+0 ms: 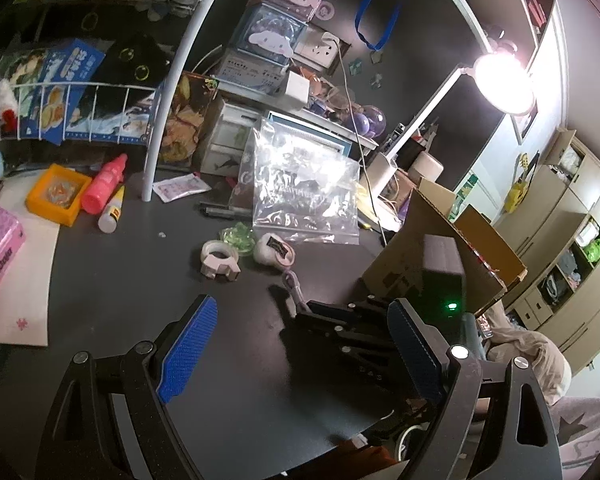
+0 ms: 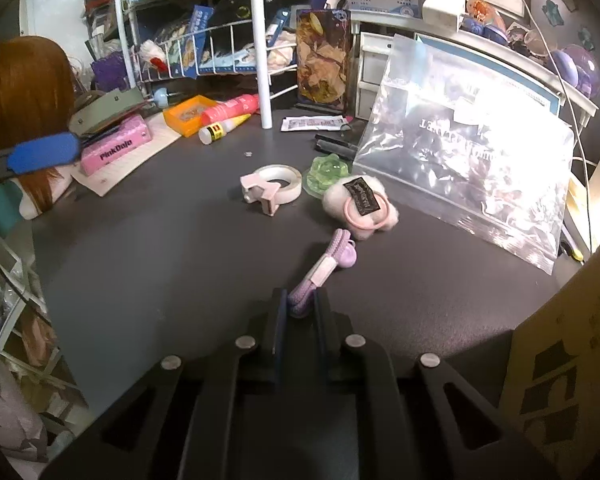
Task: Organize objects
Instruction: 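Close the left gripper on the lavender cord and lift it, then carry the lavender cord over the box and open the left gripper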
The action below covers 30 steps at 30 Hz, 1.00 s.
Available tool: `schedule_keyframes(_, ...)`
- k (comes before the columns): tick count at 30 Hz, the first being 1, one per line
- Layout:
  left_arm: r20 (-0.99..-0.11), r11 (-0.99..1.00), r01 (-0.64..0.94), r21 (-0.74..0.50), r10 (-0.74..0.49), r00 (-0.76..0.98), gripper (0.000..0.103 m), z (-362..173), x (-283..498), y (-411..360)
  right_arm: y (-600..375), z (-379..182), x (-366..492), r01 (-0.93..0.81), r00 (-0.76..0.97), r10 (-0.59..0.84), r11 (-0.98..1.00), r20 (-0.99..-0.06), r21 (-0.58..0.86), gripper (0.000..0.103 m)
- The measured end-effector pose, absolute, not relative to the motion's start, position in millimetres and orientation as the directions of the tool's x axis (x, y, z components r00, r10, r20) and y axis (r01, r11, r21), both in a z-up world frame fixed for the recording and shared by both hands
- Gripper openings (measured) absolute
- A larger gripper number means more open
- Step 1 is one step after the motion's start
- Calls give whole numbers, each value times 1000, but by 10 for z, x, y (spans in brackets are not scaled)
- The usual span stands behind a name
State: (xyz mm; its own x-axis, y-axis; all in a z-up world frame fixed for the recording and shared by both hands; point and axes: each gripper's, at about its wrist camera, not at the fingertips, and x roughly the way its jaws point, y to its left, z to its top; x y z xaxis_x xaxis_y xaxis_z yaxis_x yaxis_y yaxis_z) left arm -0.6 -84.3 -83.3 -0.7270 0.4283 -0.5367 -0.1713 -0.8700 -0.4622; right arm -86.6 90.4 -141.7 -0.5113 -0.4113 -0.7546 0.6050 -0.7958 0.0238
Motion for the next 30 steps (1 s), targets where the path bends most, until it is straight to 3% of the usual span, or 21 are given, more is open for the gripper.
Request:
schedule_keyframes(8,-536,-855,-193,-482,462,-707,86,-883,-20,-756,908,-1141,-559,675,-506,-508,-736,-697,47,10)
schedule_keyframes(14,-479,-807,-272,-524,543,-689,85,-754,-58,-593,892,-772,-333,720,-520,-578,-693,-630,42,10)
schedule_keyframes(26,-392,-755,-382,-533,620,-680,56,-321,-90,-266,1124,-195,-82,756,-557,-663,-654,-499,26,10)
schedule_keyframes(30,-384,-762,-401,-508,617,-687,56,-171,-81,-130,1261,-71,-59,756,-564,-681,-653,-467,40,10)
